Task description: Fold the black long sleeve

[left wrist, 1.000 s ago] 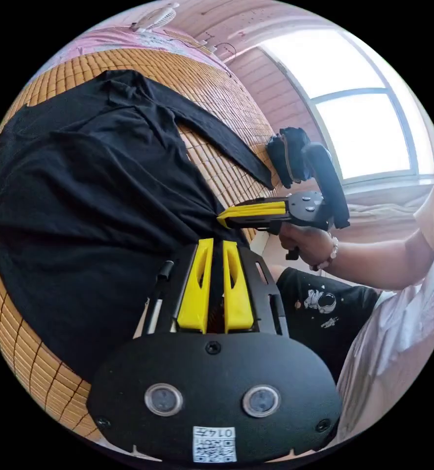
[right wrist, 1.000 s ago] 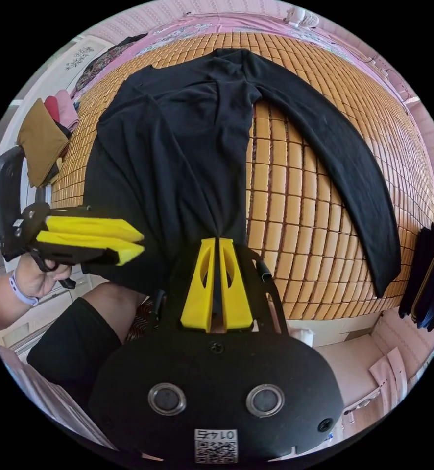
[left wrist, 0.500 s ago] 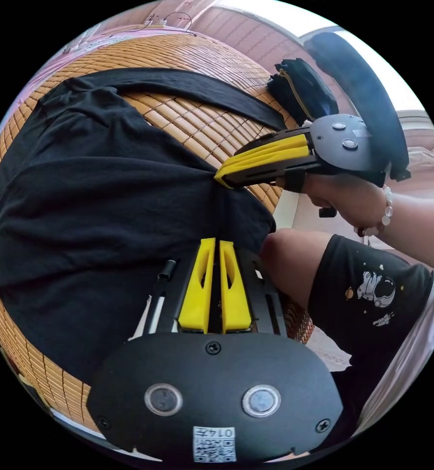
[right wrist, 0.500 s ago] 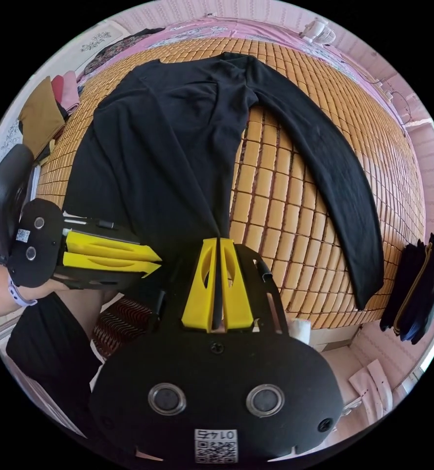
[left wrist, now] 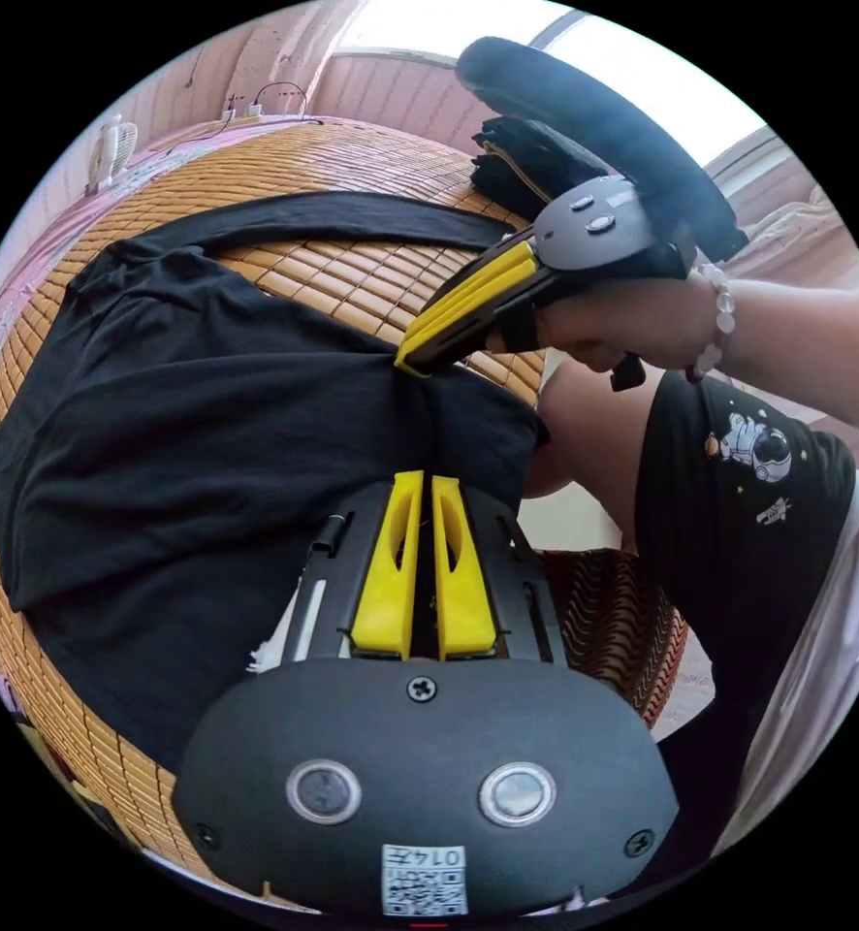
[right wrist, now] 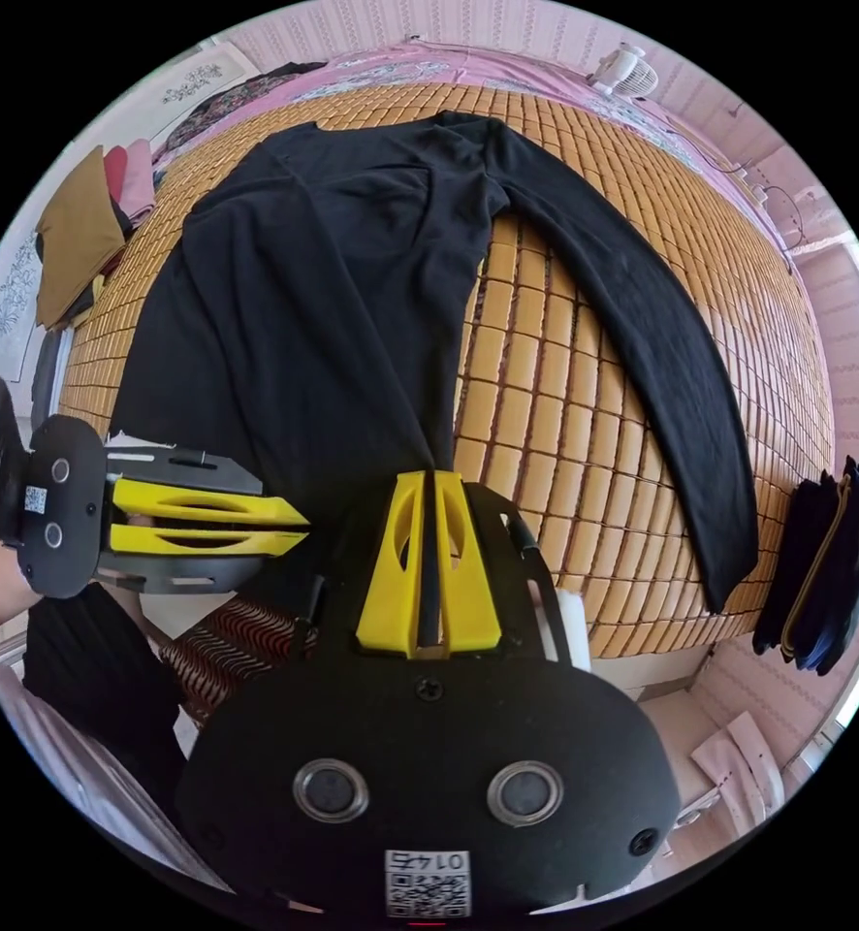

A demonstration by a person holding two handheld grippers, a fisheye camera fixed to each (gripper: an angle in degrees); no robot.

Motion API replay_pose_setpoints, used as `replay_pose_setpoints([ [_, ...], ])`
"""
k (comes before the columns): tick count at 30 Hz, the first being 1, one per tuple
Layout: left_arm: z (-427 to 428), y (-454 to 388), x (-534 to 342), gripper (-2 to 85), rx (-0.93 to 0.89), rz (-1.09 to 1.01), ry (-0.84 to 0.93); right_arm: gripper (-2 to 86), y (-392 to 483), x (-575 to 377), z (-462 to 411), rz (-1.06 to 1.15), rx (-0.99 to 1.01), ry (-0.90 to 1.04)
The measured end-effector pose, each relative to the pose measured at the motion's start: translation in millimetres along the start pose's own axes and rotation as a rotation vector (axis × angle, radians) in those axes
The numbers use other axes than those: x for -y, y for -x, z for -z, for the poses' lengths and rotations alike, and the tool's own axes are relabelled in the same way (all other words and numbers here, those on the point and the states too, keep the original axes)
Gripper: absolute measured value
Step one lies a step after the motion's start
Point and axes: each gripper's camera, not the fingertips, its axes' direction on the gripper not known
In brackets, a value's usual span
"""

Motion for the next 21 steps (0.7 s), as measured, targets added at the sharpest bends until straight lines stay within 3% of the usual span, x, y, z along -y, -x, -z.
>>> replay_pose_setpoints([
  [10, -17, -34, -16, -0.6, 0.101, -0.053, -0.134, 0.2, -35, -41, -6, 0.021, 0.022, -0.123],
  [16, -12, -42, -27, 1.2, 0.029, 0.077, -0.204, 2.7, -60, -78, -9, -0.052, 0.044, -0.271],
  [19, 11, -59, -42, 4.3, 0.017, 0.124, -0.294, 7.3, -92, -100, -6, -0.098, 0.167, -0.331],
  [21, 23, -69, -48, 4.7, 0.048, 0.132, -0.298, 7.7, -136, -128, 8, -0.223, 0.264, -0.506],
])
